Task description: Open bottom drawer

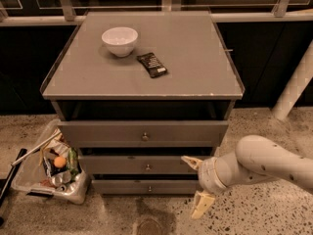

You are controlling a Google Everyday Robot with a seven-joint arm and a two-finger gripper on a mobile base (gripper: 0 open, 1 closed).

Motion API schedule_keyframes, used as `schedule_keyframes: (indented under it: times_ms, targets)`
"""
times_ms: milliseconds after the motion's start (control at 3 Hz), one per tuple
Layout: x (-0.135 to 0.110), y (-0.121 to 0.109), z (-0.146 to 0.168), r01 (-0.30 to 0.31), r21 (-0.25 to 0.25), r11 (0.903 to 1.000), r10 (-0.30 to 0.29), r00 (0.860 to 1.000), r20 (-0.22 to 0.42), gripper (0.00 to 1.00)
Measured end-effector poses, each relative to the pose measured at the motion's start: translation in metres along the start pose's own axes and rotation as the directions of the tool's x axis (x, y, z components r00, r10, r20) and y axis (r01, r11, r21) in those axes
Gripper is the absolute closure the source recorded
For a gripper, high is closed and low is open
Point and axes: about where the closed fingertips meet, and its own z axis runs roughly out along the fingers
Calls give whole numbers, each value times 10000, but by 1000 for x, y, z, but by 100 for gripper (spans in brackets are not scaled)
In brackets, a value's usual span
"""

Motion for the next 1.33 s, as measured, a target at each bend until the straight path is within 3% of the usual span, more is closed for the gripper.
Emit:
schedule_keyframes:
  times_ms: [667, 1333]
  targets:
    - [40, 4, 54, -304, 195, 9993, 308, 9994, -182, 0]
    - [95, -13, 100, -751, 536, 9957, 782, 9952, -591, 0]
